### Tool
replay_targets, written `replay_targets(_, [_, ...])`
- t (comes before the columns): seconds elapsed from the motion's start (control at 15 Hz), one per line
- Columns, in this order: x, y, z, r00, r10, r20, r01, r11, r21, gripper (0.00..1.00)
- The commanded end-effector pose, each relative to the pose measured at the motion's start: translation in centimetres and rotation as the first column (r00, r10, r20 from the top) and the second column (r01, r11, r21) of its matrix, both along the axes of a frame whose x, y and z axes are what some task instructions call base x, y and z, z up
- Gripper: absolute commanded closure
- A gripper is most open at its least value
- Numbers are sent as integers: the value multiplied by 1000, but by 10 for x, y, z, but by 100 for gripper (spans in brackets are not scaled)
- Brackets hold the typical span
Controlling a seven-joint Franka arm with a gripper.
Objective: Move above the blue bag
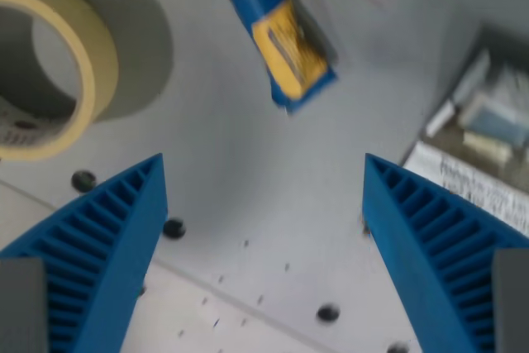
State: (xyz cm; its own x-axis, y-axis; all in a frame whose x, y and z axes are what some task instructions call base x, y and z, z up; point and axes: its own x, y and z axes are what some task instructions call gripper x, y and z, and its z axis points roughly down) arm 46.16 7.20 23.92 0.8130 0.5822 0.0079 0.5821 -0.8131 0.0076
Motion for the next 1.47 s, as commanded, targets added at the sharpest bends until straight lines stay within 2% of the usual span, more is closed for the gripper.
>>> replay_targets(0.07, [15, 9, -9, 954, 300, -21, -298, 952, 69, 0])
replay_targets(0.6, [35, 26, -40, 910, 414, 8, -414, 908, 70, 0])
replay_targets(1.0, [46, 34, -56, 904, 428, 7, -428, 902, 63, 0])
replay_targets(1.47, [53, 38, -66, 917, 398, 4, -398, 916, 54, 0])
